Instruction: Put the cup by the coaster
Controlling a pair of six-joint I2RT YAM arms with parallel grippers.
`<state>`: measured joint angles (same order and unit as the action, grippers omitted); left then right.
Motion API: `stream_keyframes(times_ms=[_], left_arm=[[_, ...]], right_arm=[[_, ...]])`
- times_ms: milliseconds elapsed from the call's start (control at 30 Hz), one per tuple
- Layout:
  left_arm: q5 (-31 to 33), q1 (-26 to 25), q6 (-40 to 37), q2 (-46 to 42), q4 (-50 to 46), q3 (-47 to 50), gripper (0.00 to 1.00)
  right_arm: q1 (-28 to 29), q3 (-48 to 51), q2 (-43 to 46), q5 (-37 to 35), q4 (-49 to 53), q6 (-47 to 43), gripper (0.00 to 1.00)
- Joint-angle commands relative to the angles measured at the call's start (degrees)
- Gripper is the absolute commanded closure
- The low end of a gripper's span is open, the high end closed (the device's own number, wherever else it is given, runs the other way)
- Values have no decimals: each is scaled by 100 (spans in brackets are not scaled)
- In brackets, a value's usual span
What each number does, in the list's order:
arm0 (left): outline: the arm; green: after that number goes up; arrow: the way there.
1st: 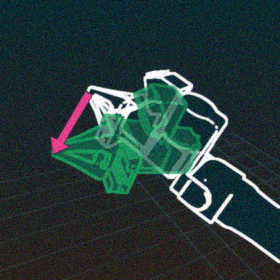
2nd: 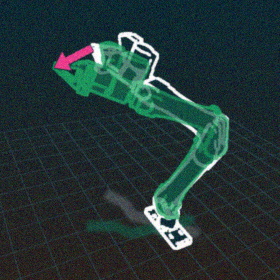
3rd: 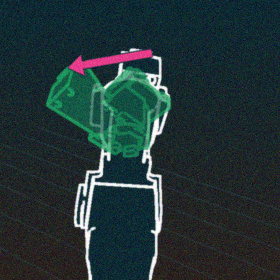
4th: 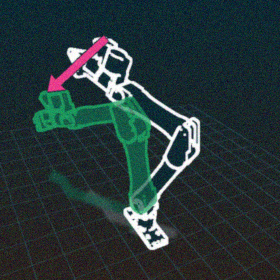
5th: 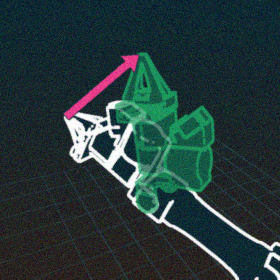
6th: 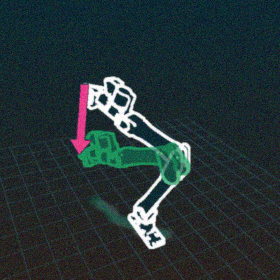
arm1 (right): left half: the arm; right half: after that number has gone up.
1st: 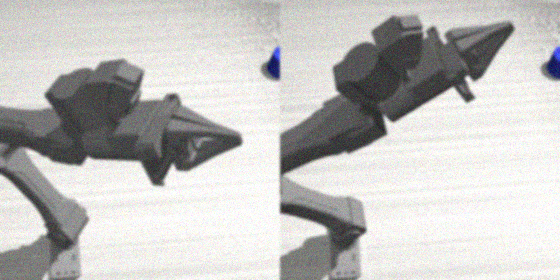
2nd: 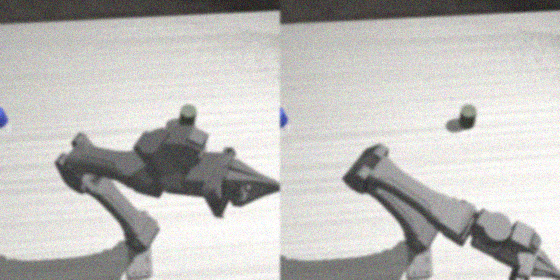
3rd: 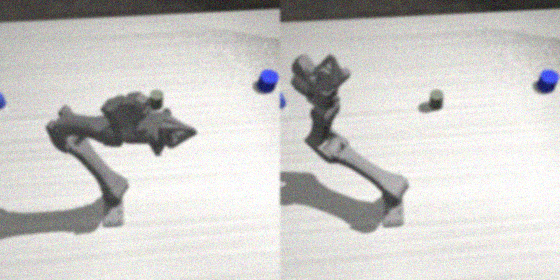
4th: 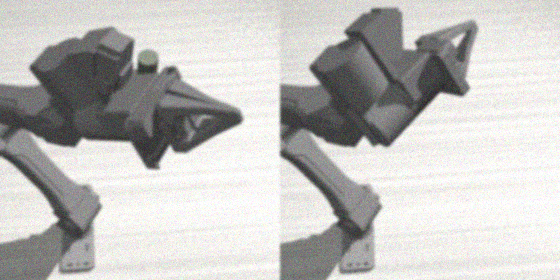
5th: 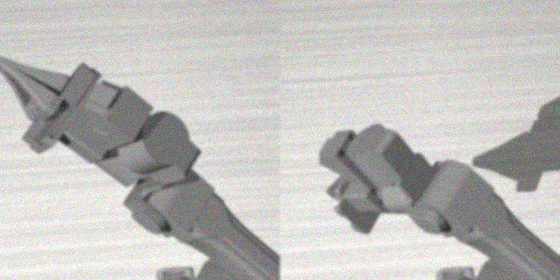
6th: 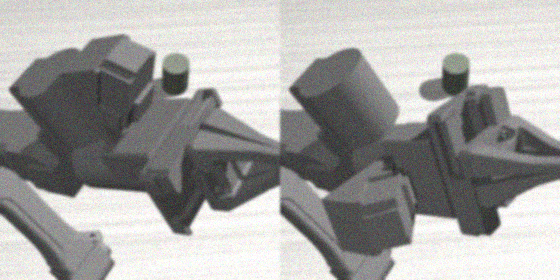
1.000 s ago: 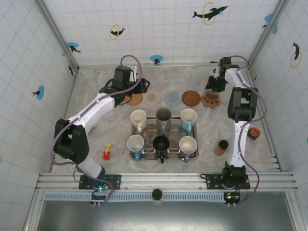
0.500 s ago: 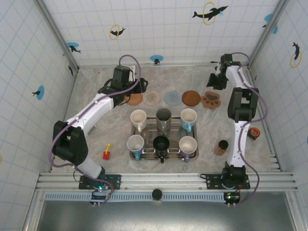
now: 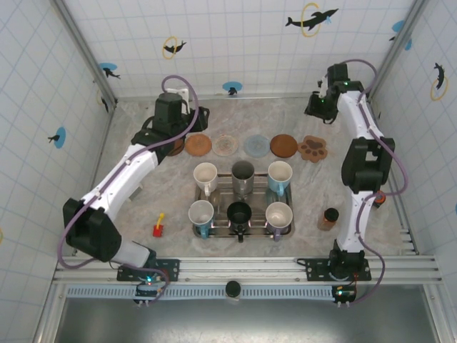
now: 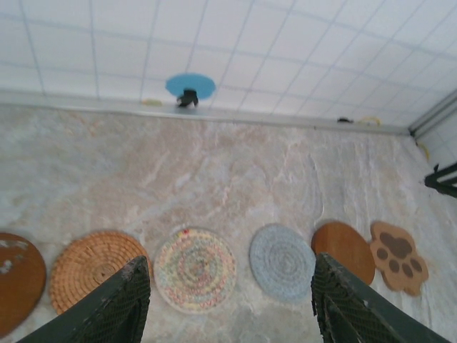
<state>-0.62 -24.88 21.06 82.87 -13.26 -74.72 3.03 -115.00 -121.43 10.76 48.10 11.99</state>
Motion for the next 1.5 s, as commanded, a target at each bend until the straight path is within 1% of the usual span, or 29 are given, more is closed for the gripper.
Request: stream_keyframes(times_ms=[0,133,267,400,633,733,833,933,1033,1100,1167,1300,1467], left_arm=[[678,-34,8,-319,138,-8,39],[866,-34,65,-552,113,138,40],[885,-61,255,-937,418,814,40],[906,-104,299,-1216,665,1316,40],[1000,-136,203,-1360,805,1737,41],[1113,-131,136,-1388,800,1862,41],[1283,-131,25,-1429,764,1946,41],[1503,-130,-48,-1473,676,2014,40],[1652,-120,-134,-1528,735,2123,40],[1655,-131,-177,-1547,842,2201,40],[1632,-131,-213,-1533,950,2253,40],[1618,-137,-216,-1414,1040,2261,40],[1758,-130,-208,-1198,950,2188,40]], right_arm=[[224,521,769,-175,-436,36,54],[503,1222,1472,-274,-933,63,54],[821,1969,2163,-518,-1323,56,54],[1137,2500,2762,-916,-1483,-15,53],[1611,3320,3593,-1464,-1542,-69,51],[1657,3799,3929,-1781,-1580,-59,47],[1619,4298,4159,-2368,-1637,-3,43],[1435,4599,4151,-2622,-1543,156,42],[1072,4848,4004,-2376,-1487,369,42],[847,4985,3827,-2202,-1483,448,42],[684,5013,3574,-2178,-1422,442,41],[632,4843,3031,-2333,-1246,290,35],[607,4535,2267,-2140,-1216,193,33]])
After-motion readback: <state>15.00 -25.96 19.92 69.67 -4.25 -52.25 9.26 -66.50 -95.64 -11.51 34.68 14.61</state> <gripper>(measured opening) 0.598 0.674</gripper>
